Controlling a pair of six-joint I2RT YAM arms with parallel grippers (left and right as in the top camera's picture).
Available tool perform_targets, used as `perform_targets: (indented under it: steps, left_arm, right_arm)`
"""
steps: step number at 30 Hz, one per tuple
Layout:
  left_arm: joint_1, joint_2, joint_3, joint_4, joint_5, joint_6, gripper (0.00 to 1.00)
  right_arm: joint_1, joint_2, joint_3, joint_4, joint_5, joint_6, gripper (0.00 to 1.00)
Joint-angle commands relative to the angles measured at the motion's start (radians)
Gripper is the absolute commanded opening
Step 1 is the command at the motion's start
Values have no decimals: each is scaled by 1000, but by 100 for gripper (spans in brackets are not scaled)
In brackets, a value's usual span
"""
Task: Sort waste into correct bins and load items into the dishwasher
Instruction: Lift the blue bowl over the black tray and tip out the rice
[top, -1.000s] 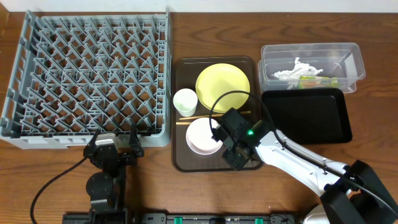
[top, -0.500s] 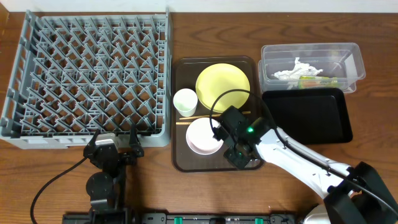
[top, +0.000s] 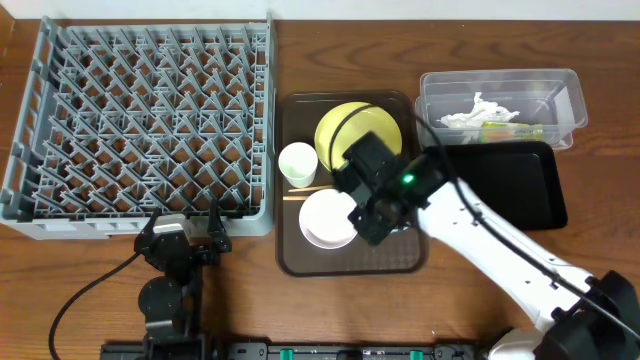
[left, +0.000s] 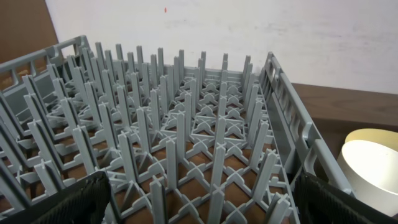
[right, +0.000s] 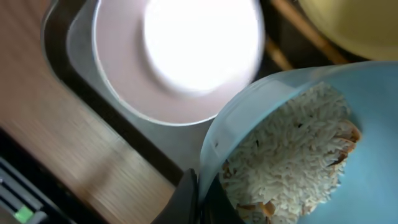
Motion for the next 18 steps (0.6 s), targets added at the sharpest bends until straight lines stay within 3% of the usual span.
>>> perform_targets:
  steps: [1, 6, 18]
  left_arm:
    - [-2, -1, -12, -43, -16, -5, 95]
    - [-2, -1, -12, -43, -15, -5, 95]
    - [-2, -1, -12, -43, -15, -5, 95]
  right_arm:
    - [-80, -28, 20, -7, -35, 31, 1]
    - [-238, -43, 20, -13, -156, 11, 1]
    - [-640, -53, -24, -1, -606, -223, 1]
